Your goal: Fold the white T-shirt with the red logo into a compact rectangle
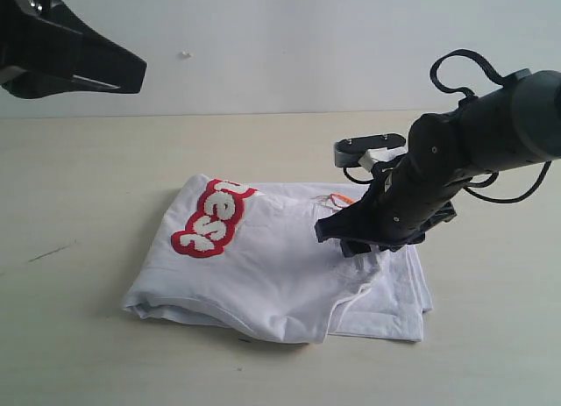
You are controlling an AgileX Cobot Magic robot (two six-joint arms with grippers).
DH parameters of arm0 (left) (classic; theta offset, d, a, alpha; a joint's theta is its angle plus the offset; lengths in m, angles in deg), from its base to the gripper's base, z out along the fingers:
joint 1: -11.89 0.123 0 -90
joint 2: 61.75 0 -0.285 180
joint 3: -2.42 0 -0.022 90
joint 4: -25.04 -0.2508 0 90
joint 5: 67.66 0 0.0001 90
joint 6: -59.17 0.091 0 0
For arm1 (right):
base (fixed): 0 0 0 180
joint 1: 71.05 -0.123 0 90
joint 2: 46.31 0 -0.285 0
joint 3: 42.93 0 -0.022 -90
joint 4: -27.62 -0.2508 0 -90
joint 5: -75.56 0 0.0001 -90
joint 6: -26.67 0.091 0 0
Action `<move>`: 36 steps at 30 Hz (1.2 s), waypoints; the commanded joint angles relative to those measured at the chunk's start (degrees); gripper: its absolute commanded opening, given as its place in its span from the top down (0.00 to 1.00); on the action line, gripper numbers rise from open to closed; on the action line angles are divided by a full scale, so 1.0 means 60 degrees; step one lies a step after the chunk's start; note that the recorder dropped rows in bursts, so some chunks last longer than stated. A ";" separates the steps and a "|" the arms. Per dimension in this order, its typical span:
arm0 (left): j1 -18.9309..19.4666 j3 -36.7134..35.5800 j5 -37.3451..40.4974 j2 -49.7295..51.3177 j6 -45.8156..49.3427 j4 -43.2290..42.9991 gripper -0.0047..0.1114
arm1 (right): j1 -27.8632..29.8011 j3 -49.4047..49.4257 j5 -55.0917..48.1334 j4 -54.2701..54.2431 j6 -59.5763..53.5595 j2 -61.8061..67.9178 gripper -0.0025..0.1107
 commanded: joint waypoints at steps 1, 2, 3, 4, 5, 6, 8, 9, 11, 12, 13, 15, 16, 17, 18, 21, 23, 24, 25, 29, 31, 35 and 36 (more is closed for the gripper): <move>0.0014 -0.0012 -0.0046 -0.0068 0.0016 0.0056 0.96 | 0.0049 -0.0195 0.0029 0.0698 0.0340 -0.0013 0.52; 0.0014 -0.0012 -0.0046 -0.0068 0.0016 0.0056 0.96 | 0.0049 -0.0195 0.0029 0.1169 0.0836 0.0015 0.52; 0.0014 -0.0012 -0.0046 -0.0068 0.0016 0.0056 0.96 | 0.0049 -0.0195 0.0029 0.1417 0.1034 0.0059 0.52; 0.0014 -0.0012 -0.0046 -0.0068 0.0016 0.0056 0.96 | 0.0049 -0.0195 0.0029 0.1553 0.1196 0.0139 0.52; 0.0014 -0.0012 -0.0046 -0.0068 0.0016 0.0056 0.96 | 0.0049 -0.0195 0.0029 0.1579 0.1289 0.0223 0.52; 0.0014 -0.0012 -0.0046 -0.0068 0.0016 0.0056 0.96 | 0.0049 -0.0195 0.0133 0.1531 0.1312 0.0411 0.52; 0.0014 -0.0012 -0.0067 -0.0068 0.0016 0.0056 0.96 | 0.0049 -0.0195 0.0377 0.1208 0.1264 0.0603 0.52; 0.0014 -0.0012 -0.0067 -0.0068 0.0016 0.0056 0.96 | 0.0049 -0.0195 0.0454 0.1048 0.1142 0.0600 0.52; 0.0014 -0.0012 -0.0085 -0.0068 0.0016 0.0056 0.96 | 0.0028 -0.0195 0.0474 0.0963 0.1118 0.0600 0.53; 0.0014 -0.0012 -0.0085 -0.0068 0.0016 0.0056 0.96 | 0.0028 -0.0195 0.0410 0.0963 0.0950 0.0600 0.56; 0.0014 -0.0012 -0.0085 -0.0068 0.0016 0.0056 0.96 | 0.0028 -0.0195 0.0346 0.0963 0.0858 0.0583 0.61; 0.0014 -0.0012 -0.0104 -0.0068 0.0016 0.0056 0.96 | 0.0028 -0.0195 0.0250 0.0963 0.0645 0.0477 0.85; 0.0014 -0.0012 -0.0101 -0.0068 0.0039 0.0056 0.96 | 0.0028 -0.0195 0.0250 0.0963 0.0526 0.0436 0.91; 0.0014 -0.0012 -0.0101 -0.0068 0.0039 0.0056 0.96 | 0.0028 -0.0195 0.0241 0.0963 0.0485 0.0347 0.98; 0.0014 -0.0012 -0.0101 -0.0068 0.0039 0.0056 0.96 | 0.0028 -0.0195 0.0241 0.0963 0.0466 0.0246 0.98; 0.0014 -0.0012 -0.0101 -0.0068 0.0039 0.0056 0.96 | 0.0028 -0.0195 0.0197 0.0963 0.0299 -0.0198 0.98; 0.0014 -0.0012 -0.0101 -0.0068 0.0039 0.0056 0.96 | 0.0028 -0.0249 -0.0087 0.0963 0.0134 -0.0701 0.98; 0.0014 -0.0012 -0.0125 -0.0068 0.0039 0.0056 0.96 | 0.0028 -0.0361 -0.0397 0.0963 -0.0030 -0.0982 0.98; 0.0014 -0.0012 -0.0125 -0.0068 0.0039 0.0056 0.96 | 0.0028 -0.0496 -0.0791 0.0963 -0.0151 -0.1267 0.98; 0.0014 -0.0012 -0.0173 -0.0068 0.0039 0.0056 0.96 | 0.0028 -0.1411 -0.2711 0.1241 -0.0526 -0.2386 0.98; 0.0014 -0.0012 -0.0174 -0.0068 0.0039 0.0021 0.96 | 0.0028 -0.1743 -0.3377 0.1810 -0.0506 -0.2615 0.98; 0.0014 -0.0012 -0.0174 -0.0068 0.0039 0.0021 0.96 | 0.0028 -0.2419 -0.4579 0.3836 -0.0286 -0.2644 0.98; 0.0014 -0.0012 -0.0174 -0.0068 0.0039 0.0021 0.96 | 0.0028 -0.2501 -0.4714 0.4621 -0.0053 -0.2644 0.98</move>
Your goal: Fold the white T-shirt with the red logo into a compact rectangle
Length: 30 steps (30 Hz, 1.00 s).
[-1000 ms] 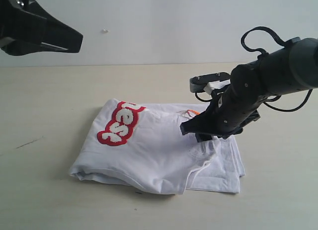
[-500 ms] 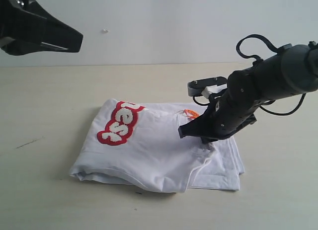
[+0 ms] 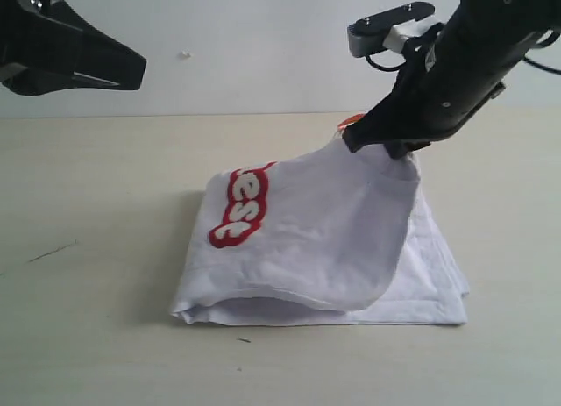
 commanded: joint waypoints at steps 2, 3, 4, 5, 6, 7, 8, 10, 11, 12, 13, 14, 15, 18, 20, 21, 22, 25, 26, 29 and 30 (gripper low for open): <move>0.0014 -0.0012 -0.0101 -0.0068 0.0024 0.0021 0.96 | 0.0028 -0.0525 -0.1184 0.4019 0.1075 -0.0086 0.98; 0.0014 -0.0012 -0.0118 -0.0068 0.0024 0.0021 0.96 | 0.0028 -0.0504 -0.1349 0.4810 0.1501 -0.0070 0.98; 0.0014 -0.0012 -0.0118 -0.0068 0.0024 0.0021 0.96 | 0.0028 -0.0504 -0.1540 0.5397 0.1921 -0.0029 0.98; 0.0014 -0.0012 -0.0118 -0.0068 0.0024 0.0021 0.96 | 0.0028 -0.0504 -0.1841 0.5939 0.2230 0.0096 0.98; 0.0014 -0.0012 -0.0118 -0.0068 0.0024 0.0021 0.96 | 0.0028 -0.0504 -0.2122 0.6312 0.2330 0.0232 0.98; 0.0014 -0.0012 -0.0118 -0.0068 0.0024 0.0021 0.96 | 0.0028 -0.0504 -0.2287 0.6507 0.2330 0.0341 0.98; 0.0014 -0.0012 -0.0096 -0.0068 0.0024 0.0021 0.96 | 0.0028 -0.0504 -0.2407 0.6644 0.2347 0.0492 0.98; 0.0014 -0.0012 -0.0051 -0.0068 0.0024 0.0021 0.96 | 0.0028 -0.0504 -0.2414 0.6739 0.2368 0.0753 0.98; 0.0014 -0.0012 -0.0032 -0.0068 0.0024 0.0021 0.96 | 0.0028 -0.0504 -0.2414 0.6981 0.2452 0.0909 0.98; 0.0014 -0.0012 -0.0010 -0.0068 0.0024 0.0021 0.96 | 0.0028 -0.0504 -0.2485 0.7322 0.2588 0.1068 0.98; 0.0014 -0.0012 -0.0011 -0.0068 0.0024 -0.0003 0.96 | 0.0028 -0.0504 -0.2613 0.7692 0.2767 0.1203 0.98; 0.0014 -0.0012 -0.0011 -0.0068 0.0024 -0.0003 0.96 | 0.0028 -0.0504 -0.2909 0.8267 0.3000 0.1385 0.98; 0.0014 -0.0012 0.0014 -0.0068 0.0024 -0.0003 0.96 | 0.0028 -0.0504 -0.3435 0.9035 0.3356 0.1579 0.98; 0.0014 -0.0012 0.0014 -0.0068 0.0024 -0.0003 0.96 | 0.0028 -0.0504 -0.4171 1.1066 0.3933 0.2166 0.98; 0.0014 -0.0012 0.0014 -0.0068 0.0024 -0.0003 0.96 | 0.0100 -0.0504 -0.4171 1.1399 0.4111 0.2372 0.98; 0.0014 -0.0012 0.0014 -0.0068 0.0024 -0.0003 0.96 | 0.0145 -0.0504 -0.4171 1.1264 0.4212 0.2426 0.98; 0.0014 -0.0012 0.0036 -0.0068 0.0024 -0.0003 0.96 | 0.0201 -0.0504 -0.4171 1.1099 0.4333 0.2503 0.98; 0.0014 -0.0012 0.0056 -0.0068 0.0024 -0.0003 0.96 | 0.0474 -0.0504 -0.4171 1.1171 0.4698 0.2779 0.98; 0.0014 -0.0012 0.0056 -0.0068 0.0024 -0.0003 0.96 | 0.0624 -0.0504 -0.4171 1.1303 0.4890 0.2897 0.98; 0.0014 -0.0012 0.0058 -0.0068 0.0024 0.0014 0.96 | 0.1014 -0.0504 -0.4171 1.1396 0.4959 0.3187 0.97; 0.0014 -0.0012 0.0075 -0.0068 0.0024 0.0014 0.96 | 0.1119 -0.0504 -0.4171 1.1499 0.5016 0.3238 0.95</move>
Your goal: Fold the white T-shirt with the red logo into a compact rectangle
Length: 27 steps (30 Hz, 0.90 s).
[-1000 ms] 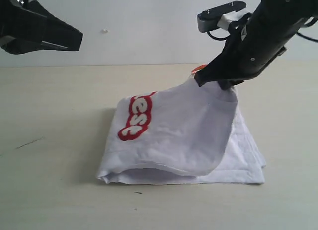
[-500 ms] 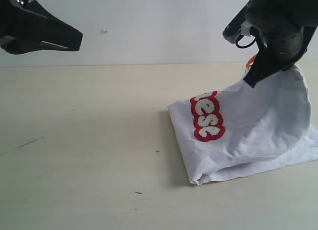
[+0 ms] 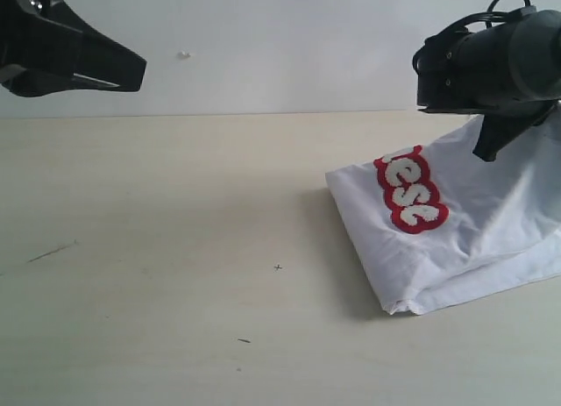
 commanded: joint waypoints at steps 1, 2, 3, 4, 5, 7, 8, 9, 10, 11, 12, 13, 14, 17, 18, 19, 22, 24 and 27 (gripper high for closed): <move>0.0014 -0.0012 0.0058 -0.0068 0.0024 0.0014 0.96 | 0.0577 -0.0075 -0.0165 0.0536 0.0375 0.0330 0.92; 0.0014 -0.0012 0.0078 -0.0068 0.0024 0.0014 0.96 | 0.0682 -0.0075 -0.0165 0.0654 0.0504 0.0378 0.89; 0.0014 -0.0012 0.0078 -0.0068 0.0024 0.0014 0.96 | 0.0752 -0.0075 -0.0165 0.0720 0.0602 0.0460 0.85; 0.0014 -0.0012 0.0078 -0.0068 0.0024 0.0014 0.96 | 0.0816 -0.0075 -0.0165 0.0787 0.0740 0.0503 0.81; 0.0014 -0.0012 0.0078 -0.0068 0.0024 0.0014 0.96 | 0.0843 -0.0075 -0.0165 0.0787 0.0785 0.0550 0.76; 0.0014 -0.0012 0.0078 -0.0068 0.0024 0.0014 0.96 | 0.0843 -0.0075 -0.0126 0.0787 0.1000 0.0598 0.66; 0.0014 -0.0012 0.0077 -0.0068 0.0024 -0.0002 0.96 | 0.0843 -0.0075 -0.0048 0.0787 0.1065 0.0598 0.62; 0.0014 -0.0012 0.0077 -0.0068 0.0024 -0.0002 0.96 | 0.0843 -0.0075 0.0009 0.0787 0.1134 0.0598 0.60; 0.0014 -0.0012 0.0077 -0.0068 0.0024 -0.0002 0.96 | 0.0843 -0.0075 0.0017 0.0787 0.1135 0.0598 0.57; 0.0014 -0.0012 0.0077 -0.0068 0.0024 -0.0002 0.96 | 0.0843 -0.0075 0.0017 0.0787 0.1135 0.0598 0.56; 0.0014 -0.0012 0.0077 -0.0068 0.0024 -0.0002 0.96 | 0.0843 -0.0075 0.0017 0.0787 0.1156 0.0598 0.56; 0.0014 -0.0012 0.0077 -0.0068 0.0024 -0.0002 0.96 | 0.0843 -0.0075 0.0017 0.0787 0.1213 0.0598 0.56; 0.0014 -0.0012 0.0077 -0.0068 0.0024 -0.0002 0.96 | 0.0843 -0.0075 -0.0002 0.0787 0.1260 0.0598 0.56; 0.0014 -0.0012 0.0077 -0.0068 0.0024 -0.0002 0.96 | 0.0843 -0.0096 -0.0003 0.0607 0.1392 0.0598 0.56; 0.0014 -0.0012 0.0095 -0.0068 0.0024 -0.0003 0.96 | 0.0843 -0.0140 0.0095 0.0370 0.1389 0.0598 0.57; 0.0014 -0.0012 0.0095 -0.0068 0.0024 -0.0003 0.96 | 0.0825 -0.0190 0.0285 0.0029 0.1234 0.0598 0.58; 0.0014 -0.0012 0.0136 -0.0068 0.0024 0.0015 0.96 | 0.0825 -0.0272 0.1152 -0.1667 0.0177 0.0598 0.72; 0.0014 -0.0012 0.0136 -0.0068 0.0024 0.0015 0.96 | 0.0825 -0.0272 0.1932 -0.3153 -0.0779 0.0613 0.86; 0.0014 -0.0012 0.0140 -0.0068 0.0024 0.0034 0.96 | 0.0825 -0.0255 0.2801 -0.4870 -0.2088 0.0806 0.98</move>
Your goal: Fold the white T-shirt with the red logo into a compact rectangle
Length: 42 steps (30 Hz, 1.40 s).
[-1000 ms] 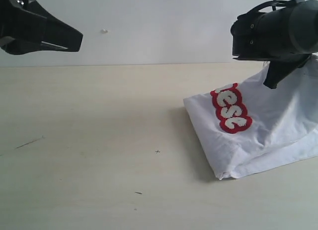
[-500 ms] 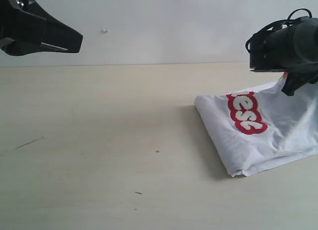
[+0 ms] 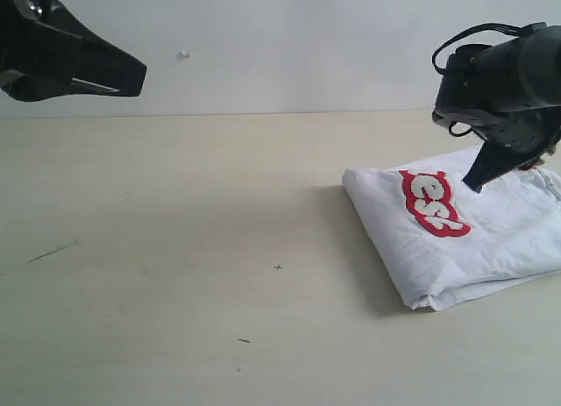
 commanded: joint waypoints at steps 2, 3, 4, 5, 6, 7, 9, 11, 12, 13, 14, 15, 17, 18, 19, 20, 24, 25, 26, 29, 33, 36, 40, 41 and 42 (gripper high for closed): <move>0.0014 -0.0012 0.0022 -0.0068 0.0001 0.0034 0.96 | 0.0020 -0.0032 0.1626 -0.2821 -0.1757 0.0398 0.98; 0.0014 -0.0012 0.0022 -0.0068 0.0001 0.0034 0.96 | 0.0020 -0.0032 0.1898 -0.3314 -0.1930 0.0524 0.98; 0.0014 -0.0012 0.0022 -0.0068 0.0001 0.0034 0.96 | 0.0020 -0.0032 0.2089 -0.3762 -0.2107 0.0631 0.98; 0.0014 -0.0012 0.0022 -0.0068 0.0001 0.0034 0.96 | 0.0020 -0.0032 0.2293 -0.4315 -0.2408 0.0786 0.98; 0.0014 -0.0012 0.0022 -0.0068 0.0001 0.0034 0.96 | 0.0020 -0.0032 0.2493 -0.4907 -0.2743 0.0942 0.98; 0.0014 -0.0012 0.0022 -0.0068 0.0001 0.0034 0.96 | 0.0020 -0.0032 0.2625 -0.5527 -0.3133 0.1072 0.98; 0.0014 -0.0012 0.0022 -0.0068 0.0001 0.0034 0.96 | 0.0007 -0.0032 0.2877 -0.6805 -0.4002 0.1361 0.98; 0.0014 -0.0012 0.0018 -0.0068 0.0001 0.0051 0.96 | -0.0117 -0.0049 0.3016 -0.7742 -0.4618 0.1563 0.98; 0.0014 -0.0012 0.0018 -0.0068 0.0001 0.0051 0.96 | -0.0168 -0.0050 0.3086 -0.7979 -0.4687 0.1647 0.98; 0.0014 -0.0012 0.0018 -0.0068 0.0001 0.0051 0.96 | -0.0288 -0.0050 0.3154 -0.8301 -0.4709 0.1693 0.98; 0.0014 -0.0012 0.0018 -0.0068 0.0001 0.0051 0.96 | -0.0414 -0.0062 0.3217 -0.8650 -0.4757 0.1733 0.98; 0.0014 -0.0012 0.0018 -0.0068 0.0001 0.0051 0.96 | -0.0535 -0.0062 0.3299 -0.8919 -0.4796 0.1733 0.98; 0.0014 -0.0012 0.0018 -0.0068 0.0001 0.0051 0.96 | -0.0845 -0.0062 0.3310 -0.9519 -0.5016 0.1714 0.98; 0.0014 -0.0012 0.0018 -0.0068 0.0001 0.0051 0.96 | -0.1023 -0.0142 0.3310 -0.9843 -0.5187 0.1713 0.98; 0.0014 -0.0012 0.0018 -0.0068 0.0001 0.0051 0.96 | -0.1198 -0.0240 0.3267 -1.0189 -0.5254 0.1713 0.98; 0.0014 -0.0012 0.0018 -0.0068 0.0001 0.0051 0.96 | -0.1381 -0.0291 0.3240 -1.0453 -0.5283 0.1713 0.98; 0.0014 -0.0012 0.0018 -0.0068 0.0001 0.0051 0.96 | -0.2181 -0.0483 0.3509 -1.2204 -0.6036 0.1713 0.98; 0.0014 -0.0012 0.0018 -0.0068 0.0001 0.0051 0.96 | -0.2342 -0.0503 0.3716 -1.2582 -0.6119 0.1713 0.98; 0.0014 -0.0012 0.0018 -0.0068 0.0001 0.0051 0.96 | -0.2499 -0.0503 0.3917 -1.3031 -0.6189 0.1713 0.98; 0.0014 -0.0012 0.0018 -0.0068 0.0001 0.0051 0.96 | -0.2995 -0.0530 0.4428 -1.4096 -0.6501 0.1713 0.98; 0.0014 -0.0012 0.0018 -0.0068 0.0001 0.0051 0.96 | -0.3386 -0.0530 0.4541 -1.4683 -0.7358 0.1554 0.98; 0.0014 -0.0012 0.0063 -0.0068 0.0001 0.0053 0.96 | -0.3259 -0.0530 0.4579 -1.4463 -0.7317 0.1108 0.98; 0.0014 -0.0012 0.0083 -0.0128 0.0001 0.0017 0.96 | -0.2899 -0.0530 0.4525 -1.2824 -0.6523 0.0380 0.97; 0.0014 -0.0012 0.0082 -0.0150 0.0001 0.0020 0.96 | -0.2781 -0.0509 0.4503 -1.2413 -0.6092 0.0225 0.95; 0.0014 -0.0012 0.0082 -0.0168 0.0001 0.0020 0.96 | -0.2653 -0.0494 0.4450 -1.2067 -0.5709 0.0123 0.93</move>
